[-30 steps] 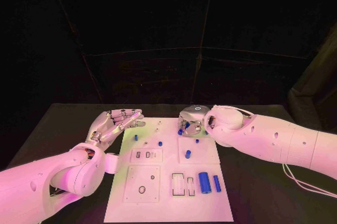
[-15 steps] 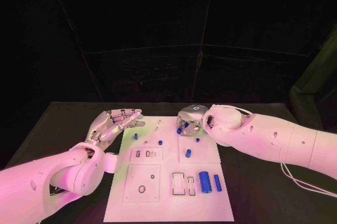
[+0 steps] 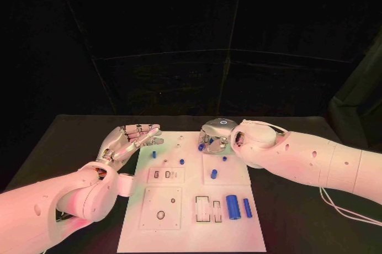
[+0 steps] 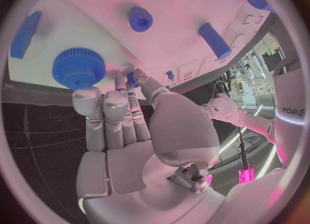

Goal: Assemble the parts on the task board

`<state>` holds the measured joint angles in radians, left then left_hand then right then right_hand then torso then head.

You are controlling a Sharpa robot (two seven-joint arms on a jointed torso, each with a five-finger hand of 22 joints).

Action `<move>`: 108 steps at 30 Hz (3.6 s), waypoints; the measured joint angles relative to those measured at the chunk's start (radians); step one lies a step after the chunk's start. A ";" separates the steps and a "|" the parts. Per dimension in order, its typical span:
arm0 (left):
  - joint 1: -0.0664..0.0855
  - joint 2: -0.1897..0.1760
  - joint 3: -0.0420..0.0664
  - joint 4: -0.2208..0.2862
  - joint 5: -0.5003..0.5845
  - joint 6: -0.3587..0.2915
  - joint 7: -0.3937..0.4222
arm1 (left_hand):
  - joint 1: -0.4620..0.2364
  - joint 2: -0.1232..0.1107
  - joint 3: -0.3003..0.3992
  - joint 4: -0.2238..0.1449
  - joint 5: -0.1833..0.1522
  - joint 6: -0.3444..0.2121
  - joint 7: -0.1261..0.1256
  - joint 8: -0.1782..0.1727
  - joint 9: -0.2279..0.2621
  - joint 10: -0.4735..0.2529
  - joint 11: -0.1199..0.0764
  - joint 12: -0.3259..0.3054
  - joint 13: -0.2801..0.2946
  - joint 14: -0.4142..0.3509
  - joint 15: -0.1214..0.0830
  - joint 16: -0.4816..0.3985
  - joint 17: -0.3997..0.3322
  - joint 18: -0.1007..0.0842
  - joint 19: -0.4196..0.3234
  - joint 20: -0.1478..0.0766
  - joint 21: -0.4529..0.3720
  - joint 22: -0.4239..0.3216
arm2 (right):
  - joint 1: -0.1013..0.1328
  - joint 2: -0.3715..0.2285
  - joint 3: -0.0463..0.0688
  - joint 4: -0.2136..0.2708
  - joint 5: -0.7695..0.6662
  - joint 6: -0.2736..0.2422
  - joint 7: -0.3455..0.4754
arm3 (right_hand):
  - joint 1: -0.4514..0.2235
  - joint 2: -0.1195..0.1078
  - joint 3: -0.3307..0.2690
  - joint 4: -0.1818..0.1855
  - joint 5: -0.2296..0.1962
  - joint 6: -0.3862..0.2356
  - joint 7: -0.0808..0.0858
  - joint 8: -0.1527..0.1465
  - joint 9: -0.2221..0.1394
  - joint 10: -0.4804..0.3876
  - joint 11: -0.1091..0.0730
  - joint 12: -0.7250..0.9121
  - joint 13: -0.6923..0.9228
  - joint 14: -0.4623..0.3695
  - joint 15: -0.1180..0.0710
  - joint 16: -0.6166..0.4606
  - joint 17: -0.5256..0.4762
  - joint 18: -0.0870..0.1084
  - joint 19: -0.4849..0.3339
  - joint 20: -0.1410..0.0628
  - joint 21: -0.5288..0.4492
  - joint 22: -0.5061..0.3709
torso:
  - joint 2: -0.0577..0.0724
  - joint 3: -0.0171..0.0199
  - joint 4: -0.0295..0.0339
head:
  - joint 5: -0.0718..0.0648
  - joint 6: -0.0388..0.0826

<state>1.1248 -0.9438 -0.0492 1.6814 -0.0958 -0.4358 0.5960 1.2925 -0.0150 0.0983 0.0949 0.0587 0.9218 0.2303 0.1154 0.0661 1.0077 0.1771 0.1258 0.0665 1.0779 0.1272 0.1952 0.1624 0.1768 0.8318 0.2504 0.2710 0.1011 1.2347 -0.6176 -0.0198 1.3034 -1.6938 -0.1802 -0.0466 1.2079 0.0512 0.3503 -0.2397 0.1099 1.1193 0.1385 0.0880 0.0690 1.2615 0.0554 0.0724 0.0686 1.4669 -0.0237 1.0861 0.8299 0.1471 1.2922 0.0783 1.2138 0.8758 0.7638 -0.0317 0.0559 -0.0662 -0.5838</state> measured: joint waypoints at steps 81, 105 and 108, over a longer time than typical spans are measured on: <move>0.011 0.004 0.000 -0.018 -0.001 0.032 -0.037 | 0.013 0.013 0.014 -0.036 0.000 -0.004 0.004 -0.019 -0.001 -0.007 0.007 -0.021 0.000 -0.001 0.008 -0.025 0.002 0.000 0.004 0.004 -0.015 -0.014 | 0.010 0.219 0.006 -0.191 0.001 -0.133 -0.103 | -0.042 -0.133 0.037 0.116 0.001 -0.190 0.020 -0.025 -0.006 -0.145 0.036 -0.008 -0.004 -0.028 0.028 -0.074 -0.155 -0.015 -0.089 0.026 -0.037 -0.097 | 0.028 -0.0029 0.0020 | 0.016 0.018; 0.013 -0.012 0.000 -0.020 -0.001 0.038 -0.042 | 0.013 0.013 0.018 -0.040 0.000 -0.004 0.003 -0.023 0.000 -0.011 0.011 -0.027 0.000 -0.004 0.010 -0.033 0.002 0.000 0.004 0.004 -0.019 -0.016 | 0.012 -0.181 0.071 0.128 0.195 -0.105 -0.149 | -0.022 -0.202 -0.202 0.249 0.141 -0.171 -0.005 -0.008 0.001 0.138 -0.018 0.318 0.238 0.000 -0.011 0.176 0.176 -0.031 0.045 -0.012 0.118 0.156 | 0.017 0.0111 -0.0258 | 0.019 0.027; 0.014 -0.009 0.000 -0.021 -0.001 0.039 -0.042 | 0.013 0.013 0.018 -0.040 0.000 -0.004 0.003 -0.023 0.000 -0.011 0.011 -0.027 0.000 -0.004 0.010 -0.034 0.002 0.000 0.003 0.004 -0.019 -0.017 | 0.012 -0.188 0.072 0.128 0.214 -0.079 -0.163 | 0.020 -0.188 -0.268 0.300 0.149 -0.188 -0.005 -0.011 0.001 0.081 -0.013 0.415 0.362 0.000 -0.011 0.209 0.220 -0.031 0.045 -0.012 0.133 0.178 | 0.017 0.0127 -0.0278 | 0.019 0.028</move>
<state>1.1384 -0.9532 -0.0491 1.6601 -0.0972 -0.3965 0.5537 1.3054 -0.0021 0.1162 0.0551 0.0587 0.9182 0.2338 0.0924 0.0657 0.9970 0.1878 0.0984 0.0664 1.0742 0.1377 0.1616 0.1646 0.1768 0.8353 0.2540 0.2517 0.0844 1.2466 -0.8052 0.0522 1.4316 -1.4801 -0.2596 -0.2098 1.2277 -0.1367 0.0823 0.0601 0.2592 0.9316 0.1336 0.0773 0.0701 1.3425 0.0427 0.4877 0.4303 1.4666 -0.0344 1.2955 1.0501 0.1158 1.3373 0.0661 1.3463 1.0543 0.7811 -0.0191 0.0281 -0.0470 -0.5561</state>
